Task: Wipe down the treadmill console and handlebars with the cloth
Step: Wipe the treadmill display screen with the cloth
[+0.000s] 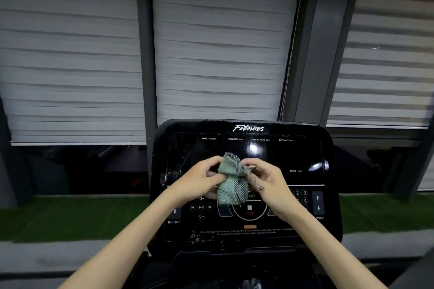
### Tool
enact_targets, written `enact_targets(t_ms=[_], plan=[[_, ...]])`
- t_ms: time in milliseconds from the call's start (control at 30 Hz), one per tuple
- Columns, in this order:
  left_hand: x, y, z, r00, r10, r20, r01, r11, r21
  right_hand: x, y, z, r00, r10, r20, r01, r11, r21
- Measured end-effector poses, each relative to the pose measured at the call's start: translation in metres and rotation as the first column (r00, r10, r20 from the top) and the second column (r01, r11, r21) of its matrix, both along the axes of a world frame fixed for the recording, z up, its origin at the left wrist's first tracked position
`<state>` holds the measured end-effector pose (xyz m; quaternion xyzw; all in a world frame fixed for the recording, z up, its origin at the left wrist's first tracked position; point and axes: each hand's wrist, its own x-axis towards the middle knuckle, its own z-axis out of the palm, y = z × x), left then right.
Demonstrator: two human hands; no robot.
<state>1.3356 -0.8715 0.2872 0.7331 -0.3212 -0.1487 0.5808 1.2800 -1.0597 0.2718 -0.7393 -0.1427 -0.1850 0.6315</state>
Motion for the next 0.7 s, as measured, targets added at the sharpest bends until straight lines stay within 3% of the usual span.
enact_targets(t_ms=[100, 267, 400, 500, 567, 633, 700], plan=[[-0.002, 0.002, -0.003, 0.999, -0.031, 0.022, 0.032, 0.999, -0.01, 0.0, -0.001, -0.003, 1.0, 0.009, -0.012, -0.01, 0.999, -0.035], [0.003, 0.01, -0.014, 0.999, 0.009, 0.033, -0.008, 1.0, -0.03, -0.001, 0.006, -0.013, 0.982, 0.128, -0.142, -0.111, 0.986, 0.121], [0.006, 0.015, -0.017, 0.987, 0.035, -0.156, -0.05, 0.994, -0.092, 0.003, 0.012, -0.022, 0.981, 0.129, -0.148, -0.109, 0.985, 0.136], [0.01, 0.019, -0.024, 0.987, 0.148, -0.069, -0.153, 0.986, -0.063, 0.007, 0.016, -0.029, 0.987, 0.061, -0.151, -0.071, 0.995, -0.065], [0.015, 0.022, -0.032, 0.977, 0.209, -0.041, -0.211, 0.977, -0.044, 0.01, 0.019, -0.032, 0.997, -0.014, -0.072, -0.005, 0.965, -0.264], [0.019, 0.025, -0.036, 0.956, 0.281, -0.088, -0.287, 0.956, -0.061, 0.018, 0.016, -0.03, 0.976, -0.151, 0.158, 0.21, 0.851, -0.481], [0.024, 0.029, -0.038, 0.938, 0.339, -0.067, -0.343, 0.938, -0.051, 0.035, 0.004, -0.02, 0.907, -0.23, 0.354, 0.414, 0.647, -0.64]])
